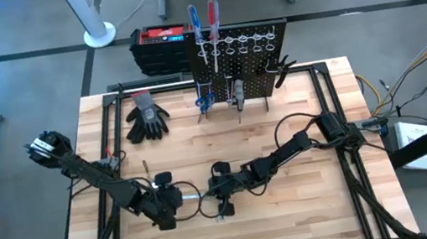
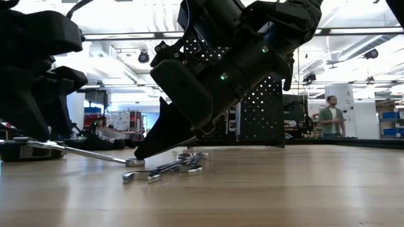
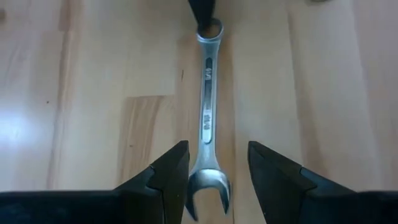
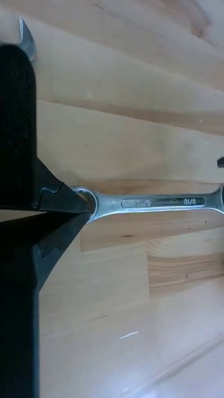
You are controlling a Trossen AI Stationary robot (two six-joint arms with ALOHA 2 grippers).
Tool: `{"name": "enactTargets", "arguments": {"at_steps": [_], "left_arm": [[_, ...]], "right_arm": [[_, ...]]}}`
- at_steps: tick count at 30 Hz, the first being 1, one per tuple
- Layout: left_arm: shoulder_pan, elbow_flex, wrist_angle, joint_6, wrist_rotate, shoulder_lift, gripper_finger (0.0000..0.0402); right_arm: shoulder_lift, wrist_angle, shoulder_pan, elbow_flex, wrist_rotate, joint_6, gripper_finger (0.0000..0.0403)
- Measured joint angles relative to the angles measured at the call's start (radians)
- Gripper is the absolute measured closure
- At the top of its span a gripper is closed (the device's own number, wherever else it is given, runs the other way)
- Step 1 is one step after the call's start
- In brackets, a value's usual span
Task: Hang tools onto peg board
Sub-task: Hang the right silver wrench on the peg board
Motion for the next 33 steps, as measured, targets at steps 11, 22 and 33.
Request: {"name": "enactTargets", "arguments": {"at_steps": [11, 22, 33], "left_arm": [[0.040, -0.036, 0.022, 0.010, 0.015, 0.000, 0.0248], [0.046, -0.046, 0.055, 0.034, 0.041, 0.000, 0.0248], [0.081, -0.021, 0.087, 0.067, 0.073, 0.112, 0.0253]], "right_arm": [[0.000, 0.000, 0.000, 0.000, -0.001, 0.000, 0.0403], [0.000, 0.000, 0.000, 0.000, -0.001, 0.000, 0.0403], [0.000, 0.001, 0.000, -0.001, -0.001, 0.000, 0.0403]]}}
